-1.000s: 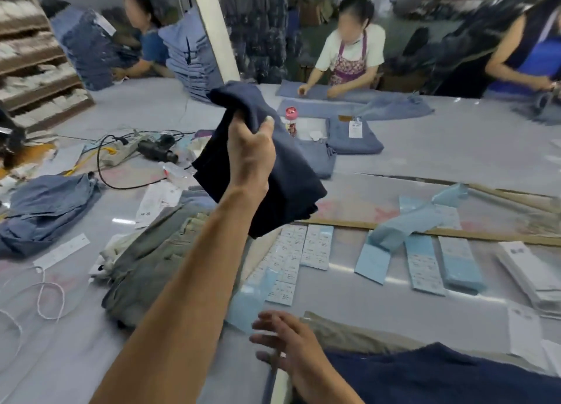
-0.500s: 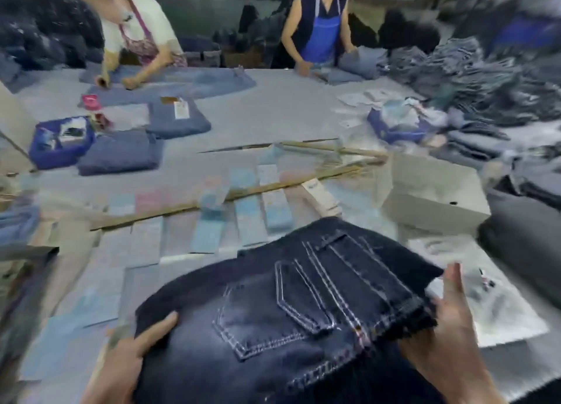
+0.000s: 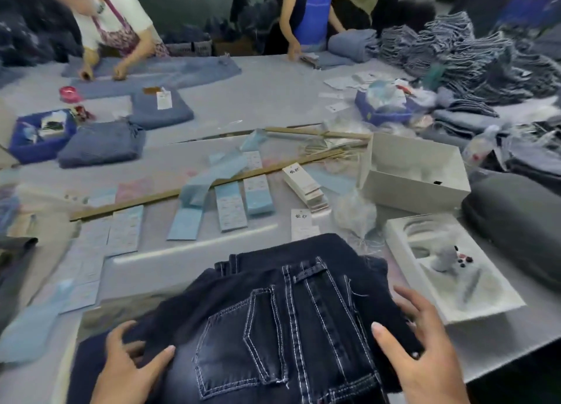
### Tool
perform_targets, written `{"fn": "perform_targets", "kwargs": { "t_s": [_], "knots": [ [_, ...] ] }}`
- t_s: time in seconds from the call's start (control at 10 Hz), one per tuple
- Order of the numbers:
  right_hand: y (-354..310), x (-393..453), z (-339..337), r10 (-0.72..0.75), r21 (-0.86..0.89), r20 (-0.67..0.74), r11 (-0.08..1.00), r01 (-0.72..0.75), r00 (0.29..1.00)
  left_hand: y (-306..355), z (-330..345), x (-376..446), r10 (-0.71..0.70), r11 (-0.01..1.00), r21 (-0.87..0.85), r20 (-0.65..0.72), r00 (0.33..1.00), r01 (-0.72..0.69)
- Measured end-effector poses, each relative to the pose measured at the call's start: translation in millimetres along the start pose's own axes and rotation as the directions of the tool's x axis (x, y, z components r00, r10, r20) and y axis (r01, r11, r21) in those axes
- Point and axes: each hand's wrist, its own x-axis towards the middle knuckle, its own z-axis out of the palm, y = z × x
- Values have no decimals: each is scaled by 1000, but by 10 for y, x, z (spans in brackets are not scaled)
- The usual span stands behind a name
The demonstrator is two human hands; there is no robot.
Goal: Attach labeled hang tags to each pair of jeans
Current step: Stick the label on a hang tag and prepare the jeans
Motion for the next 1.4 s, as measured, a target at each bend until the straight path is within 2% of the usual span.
{"fn": "perform_targets", "kwargs": {
  "t_s": [0.1,0.2,0.3,0.4,0.5,0.6,0.7,0.8,0.9,1.0,1.1,1.2,1.3,1.4],
  "knots": [
    [108,-42,-54,-236,-349,-139,920,175,962,-28,295,144,366,865,376,-19,930,-332],
    [24,-38,-39,-492,-517,-64,760,393,868,116,816,125,655,628,440,145,741,-641],
    [-35,-48,53,-565,-659,68,593,462,822,332,1431,52,689,384,457,437,579,-802],
    [-11,-86,102,-591,-744,166,450,494,789,444,1898,143,527,319,544,579,622,-776],
    [95,-87,86,-607,-745,192,421,517,771,351,2126,149,505,219,613,594,626,-759],
    [202,-127,68,-584,-735,179,456,502,792,208,2087,108,639,226,554,537,551,-801],
    [306,-138,65,-613,-685,139,508,522,778,152,2011,51,780,295,461,389,489,-837],
    [290,-190,164,-698,-583,54,558,590,714,181,1960,-40,868,430,284,133,479,-857],
    [278,-314,242,-723,-449,117,573,686,681,190,1828,-81,894,446,132,-19,448,-885],
    [293,-295,194,-700,-307,226,609,731,678,122,1668,-90,880,455,153,72,469,-878],
    [226,-175,223,-671,-311,293,607,731,682,63,1562,-102,849,410,283,228,476,-867],
    [132,-73,250,-705,-274,272,596,755,655,96,1522,-127,734,329,420,450,509,-846],
    [-53,28,267,-653,-291,255,651,701,713,146,1458,-155,634,315,483,533,560,-817],
    [-158,5,319,-663,-310,319,602,736,677,264,1434,-167,588,330,486,565,579,-809]
  ]
}}
